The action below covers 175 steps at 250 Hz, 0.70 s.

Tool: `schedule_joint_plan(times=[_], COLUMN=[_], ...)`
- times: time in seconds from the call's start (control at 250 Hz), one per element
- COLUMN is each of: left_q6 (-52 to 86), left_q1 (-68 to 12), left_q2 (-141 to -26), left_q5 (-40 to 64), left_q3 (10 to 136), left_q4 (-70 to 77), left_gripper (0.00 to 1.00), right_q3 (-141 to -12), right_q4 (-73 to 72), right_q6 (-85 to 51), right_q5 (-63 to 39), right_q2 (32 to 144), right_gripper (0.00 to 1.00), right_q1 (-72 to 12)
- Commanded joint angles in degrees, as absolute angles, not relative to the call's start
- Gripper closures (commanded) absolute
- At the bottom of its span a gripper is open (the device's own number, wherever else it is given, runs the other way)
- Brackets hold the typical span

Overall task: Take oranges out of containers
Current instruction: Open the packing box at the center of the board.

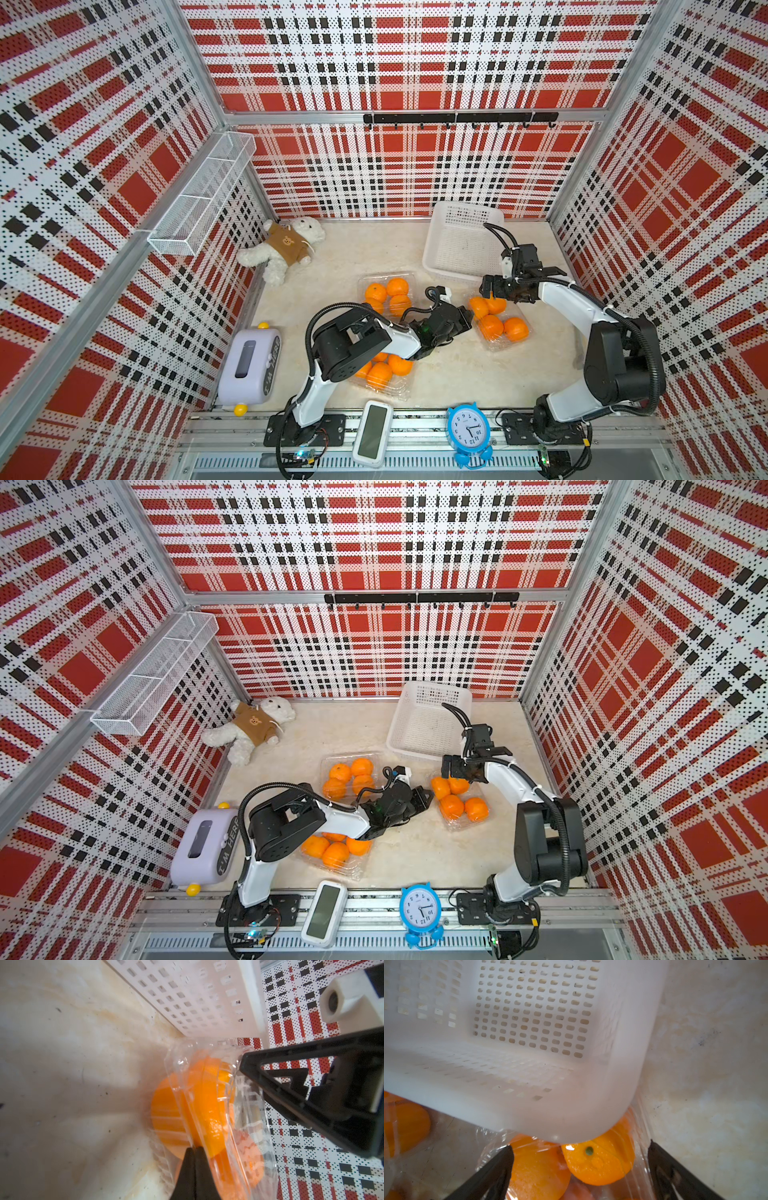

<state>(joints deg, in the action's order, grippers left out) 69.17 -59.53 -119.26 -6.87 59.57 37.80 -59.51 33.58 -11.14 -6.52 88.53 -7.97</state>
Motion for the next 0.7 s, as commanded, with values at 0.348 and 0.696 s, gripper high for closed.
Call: schedule_joint_plan(times=[0.348,0.696], left_q6=[65.7,65.9], left_q1=[-59.5,-59.9], left_q2=[-114.9,-114.2], left_q5=[-8.0,-7.7], left_q3=[57.4,56.6], left_q4=[37.7,39.5], left_gripper=[1.00,1.00], right_q3=[-74.6,-69.2], right_q4=[56.1,59.2], right_q6=[-9.5,-13.4], right_q5=[12.5,13.7], right_q2=[86.7,78.9], right_gripper=[0.00,0.00], right_q1=[-16.3,-29.0])
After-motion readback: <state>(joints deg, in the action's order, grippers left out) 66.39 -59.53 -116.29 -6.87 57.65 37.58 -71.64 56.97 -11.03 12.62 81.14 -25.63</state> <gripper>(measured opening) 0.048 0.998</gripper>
